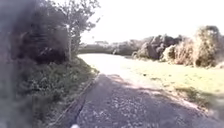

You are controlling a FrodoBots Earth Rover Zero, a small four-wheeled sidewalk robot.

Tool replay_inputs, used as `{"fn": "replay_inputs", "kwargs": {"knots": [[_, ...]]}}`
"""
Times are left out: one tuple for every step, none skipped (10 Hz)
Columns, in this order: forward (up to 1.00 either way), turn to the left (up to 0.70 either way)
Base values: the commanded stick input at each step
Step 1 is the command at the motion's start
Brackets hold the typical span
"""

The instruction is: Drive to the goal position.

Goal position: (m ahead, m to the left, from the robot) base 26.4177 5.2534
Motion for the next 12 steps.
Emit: {"fn": "replay_inputs", "kwargs": {"knots": [[0.85,-0.02],[0.85,-0.02],[0.85,-0.02],[0.85,-0.02],[0.85,-0.02],[0.85,-0.02],[0.85,-0.02],[0.85,-0.02],[0.85,-0.02],[0.85,-0.02],[0.85,-0.02],[0.85,-0.02]]}}
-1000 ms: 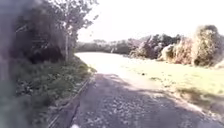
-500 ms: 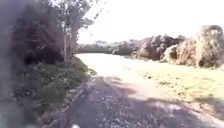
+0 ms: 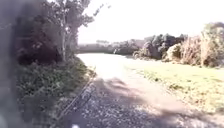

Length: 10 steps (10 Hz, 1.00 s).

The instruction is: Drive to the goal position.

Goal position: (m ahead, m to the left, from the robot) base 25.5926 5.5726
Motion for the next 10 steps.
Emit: {"fn": "replay_inputs", "kwargs": {"knots": [[0.85,-0.02],[0.85,-0.02],[0.85,-0.02],[0.85,-0.02],[0.85,-0.02],[0.85,-0.02],[0.85,-0.02],[0.85,-0.26],[0.85,-0.32],[0.85,-0.34]]}}
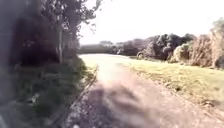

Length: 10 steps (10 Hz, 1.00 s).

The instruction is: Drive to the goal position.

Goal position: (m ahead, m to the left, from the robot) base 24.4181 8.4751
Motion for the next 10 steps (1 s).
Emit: {"fn": "replay_inputs", "kwargs": {"knots": [[0.85,-0.25],[0.85,-0.07],[0.85,0.0],[0.85,0.0],[0.85,0.0],[0.85,0.0],[0.85,0.0],[0.85,0.0],[0.85,0.0],[0.85,0.0]]}}
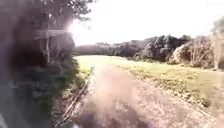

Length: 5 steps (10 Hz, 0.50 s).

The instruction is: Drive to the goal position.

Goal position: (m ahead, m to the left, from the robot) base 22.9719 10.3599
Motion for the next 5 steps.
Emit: {"fn": "replay_inputs", "kwargs": {"knots": [[0.85,0.0],[0.85,0.0],[0.85,0.0],[0.85,0.0],[0.85,0.0]]}}
